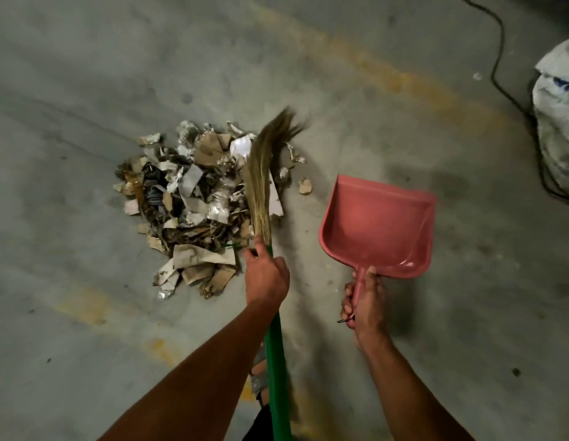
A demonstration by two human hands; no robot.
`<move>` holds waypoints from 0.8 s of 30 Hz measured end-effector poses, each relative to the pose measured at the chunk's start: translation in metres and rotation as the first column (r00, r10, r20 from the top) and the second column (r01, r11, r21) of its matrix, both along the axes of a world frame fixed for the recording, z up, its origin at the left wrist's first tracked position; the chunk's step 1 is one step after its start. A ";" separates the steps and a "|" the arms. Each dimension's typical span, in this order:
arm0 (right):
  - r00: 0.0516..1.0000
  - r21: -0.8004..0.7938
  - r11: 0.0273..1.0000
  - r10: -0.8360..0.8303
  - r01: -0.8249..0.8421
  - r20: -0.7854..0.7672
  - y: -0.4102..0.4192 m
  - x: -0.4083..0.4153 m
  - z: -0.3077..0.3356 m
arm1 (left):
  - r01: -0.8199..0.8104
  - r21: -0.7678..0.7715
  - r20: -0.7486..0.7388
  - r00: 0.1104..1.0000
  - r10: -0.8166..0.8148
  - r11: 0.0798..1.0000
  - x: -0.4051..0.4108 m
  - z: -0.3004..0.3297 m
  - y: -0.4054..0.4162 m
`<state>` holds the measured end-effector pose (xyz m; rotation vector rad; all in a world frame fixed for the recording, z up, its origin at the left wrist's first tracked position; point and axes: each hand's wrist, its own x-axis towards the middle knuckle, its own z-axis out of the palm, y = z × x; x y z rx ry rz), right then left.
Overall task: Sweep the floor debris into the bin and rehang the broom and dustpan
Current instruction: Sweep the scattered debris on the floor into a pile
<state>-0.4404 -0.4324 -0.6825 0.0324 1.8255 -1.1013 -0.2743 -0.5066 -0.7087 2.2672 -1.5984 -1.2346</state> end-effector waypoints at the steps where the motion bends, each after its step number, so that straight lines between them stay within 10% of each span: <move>1: 1.000 -0.004 1.000 0.016 -0.016 -0.002 -0.005 0.001 0.002 | -0.016 -0.035 -0.019 1.000 0.015 0.999 0.002 0.006 0.003; 8: 0.997 -0.001 0.997 0.077 -0.077 -0.029 -0.025 -0.011 0.005 | -0.005 -0.177 -0.172 0.985 -0.026 0.984 -0.034 0.029 0.011; 15: 0.990 0.062 0.989 0.139 -0.137 -0.034 -0.019 -0.055 0.001 | 0.140 0.110 -0.141 0.982 -0.124 0.984 -0.085 -0.010 -0.017; 24: 0.896 0.173 0.880 0.443 -0.442 0.038 -0.013 -0.113 -0.010 | -0.263 0.001 -0.029 0.964 0.263 0.965 -0.079 0.002 0.035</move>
